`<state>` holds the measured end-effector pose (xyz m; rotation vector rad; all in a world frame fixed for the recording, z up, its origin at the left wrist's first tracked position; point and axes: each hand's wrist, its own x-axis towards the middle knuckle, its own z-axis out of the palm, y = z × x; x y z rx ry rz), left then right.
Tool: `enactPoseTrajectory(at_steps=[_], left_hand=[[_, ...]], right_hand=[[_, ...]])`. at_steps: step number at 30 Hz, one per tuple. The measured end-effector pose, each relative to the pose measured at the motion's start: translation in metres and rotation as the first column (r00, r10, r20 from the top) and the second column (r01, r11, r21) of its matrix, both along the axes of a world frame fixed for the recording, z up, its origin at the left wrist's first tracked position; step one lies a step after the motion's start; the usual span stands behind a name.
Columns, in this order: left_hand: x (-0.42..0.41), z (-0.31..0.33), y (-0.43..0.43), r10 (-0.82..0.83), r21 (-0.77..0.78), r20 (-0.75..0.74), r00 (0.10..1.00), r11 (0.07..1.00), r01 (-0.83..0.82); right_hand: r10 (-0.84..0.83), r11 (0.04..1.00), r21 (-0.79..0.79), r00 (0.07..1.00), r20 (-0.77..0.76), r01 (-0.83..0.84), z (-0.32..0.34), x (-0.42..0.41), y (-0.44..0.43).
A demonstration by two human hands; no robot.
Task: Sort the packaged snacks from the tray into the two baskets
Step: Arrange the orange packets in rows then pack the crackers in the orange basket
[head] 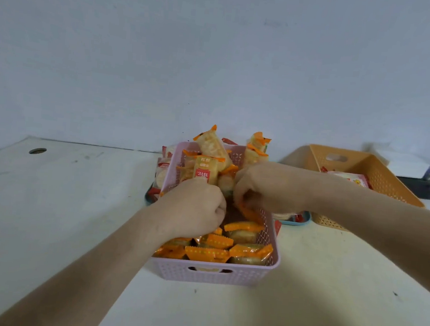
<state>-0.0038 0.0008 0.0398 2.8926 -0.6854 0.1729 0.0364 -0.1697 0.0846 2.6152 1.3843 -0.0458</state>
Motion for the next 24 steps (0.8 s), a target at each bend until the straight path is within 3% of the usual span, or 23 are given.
enactPoseTrajectory(at_steps=[3,6,9,12,15,16,20,24], left_hand=[[-0.001,0.002,-0.001,0.034,-0.031,0.026,0.999,0.999,-0.033],[0.000,0.002,-0.003,0.059,-0.054,0.034,0.998,0.997,-0.058],[0.000,0.007,-0.004,0.055,-0.063,-0.069,0.996,0.996,-0.060],[0.002,0.014,-0.004,0.033,-0.093,-0.177,0.984,0.994,-0.050],[0.001,0.018,-0.008,-0.016,-0.056,-0.252,0.968,0.998,0.002],[-0.001,0.019,-0.009,-0.030,-0.058,-0.257,0.966,0.998,0.016],[-0.003,0.020,-0.013,-0.096,-0.002,-0.162,0.982,0.995,0.097],[0.000,0.024,-0.012,-0.138,-0.020,-0.258,0.956,0.990,0.138]], right_hand=[[-0.082,0.986,0.129,0.980,-0.182,0.107,0.012,-0.001,-0.006],[-0.122,0.978,0.116,0.929,-0.349,0.172,0.014,0.000,-0.005],[-0.114,0.979,0.115,0.922,-0.370,0.168,0.007,0.001,-0.001],[-0.094,0.933,0.309,0.953,-0.287,0.185,-0.002,0.001,-0.005],[-0.143,0.771,0.612,0.984,-0.102,0.175,0.002,0.001,-0.019],[-0.196,0.738,0.649,0.979,-0.054,0.184,0.005,0.001,-0.022],[-0.414,0.856,0.384,0.903,0.111,0.345,-0.004,0.001,-0.017],[-0.430,0.852,0.438,0.862,0.268,0.288,-0.020,-0.004,-0.007]])
